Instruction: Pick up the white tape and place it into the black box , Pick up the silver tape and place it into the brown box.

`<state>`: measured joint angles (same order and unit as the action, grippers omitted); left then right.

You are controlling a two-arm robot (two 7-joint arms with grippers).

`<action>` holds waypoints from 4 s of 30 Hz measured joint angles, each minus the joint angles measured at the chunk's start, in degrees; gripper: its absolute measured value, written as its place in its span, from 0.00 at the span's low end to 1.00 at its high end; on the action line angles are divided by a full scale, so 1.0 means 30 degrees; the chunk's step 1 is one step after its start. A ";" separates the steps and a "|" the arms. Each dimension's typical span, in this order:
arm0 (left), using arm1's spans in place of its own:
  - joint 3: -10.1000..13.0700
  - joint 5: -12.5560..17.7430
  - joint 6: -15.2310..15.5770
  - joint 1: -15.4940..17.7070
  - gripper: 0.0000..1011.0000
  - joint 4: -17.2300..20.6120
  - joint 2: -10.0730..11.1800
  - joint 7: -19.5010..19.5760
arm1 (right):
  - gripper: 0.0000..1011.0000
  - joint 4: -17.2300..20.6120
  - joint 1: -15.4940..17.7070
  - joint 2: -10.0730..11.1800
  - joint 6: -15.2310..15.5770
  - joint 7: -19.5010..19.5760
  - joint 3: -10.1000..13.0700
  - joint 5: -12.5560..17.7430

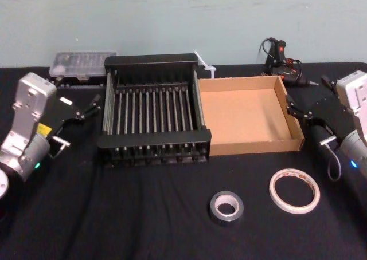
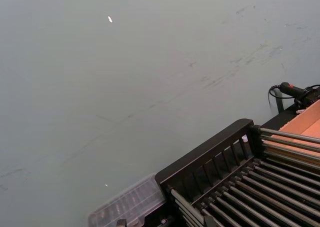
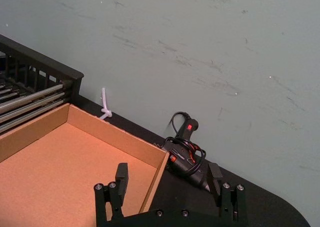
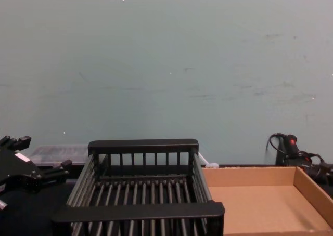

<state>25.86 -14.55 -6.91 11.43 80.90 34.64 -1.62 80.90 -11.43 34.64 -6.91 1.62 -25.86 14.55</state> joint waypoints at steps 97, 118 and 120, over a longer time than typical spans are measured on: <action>0.0001 -0.0001 0.0000 -0.0001 0.99 0.0000 0.0000 -0.0001 | 0.99 0.6815 0.6193 0.3413 0.8892 -0.4445 0.4120 0.4189; 0.0001 0.0000 0.0000 0.0000 0.99 0.0000 0.0000 -0.0001 | 0.99 0.5869 0.5720 0.2709 0.9651 -0.6198 0.3737 0.3235; 0.0000 0.0000 0.0000 -0.0001 0.99 0.0000 0.0000 -0.0001 | 0.99 0.5791 0.5674 0.2622 0.9711 -0.6297 0.3741 0.3196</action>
<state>25.86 -14.55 -6.91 11.43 80.90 34.65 -1.62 98.27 5.59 42.51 22.23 -17.27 -14.64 24.13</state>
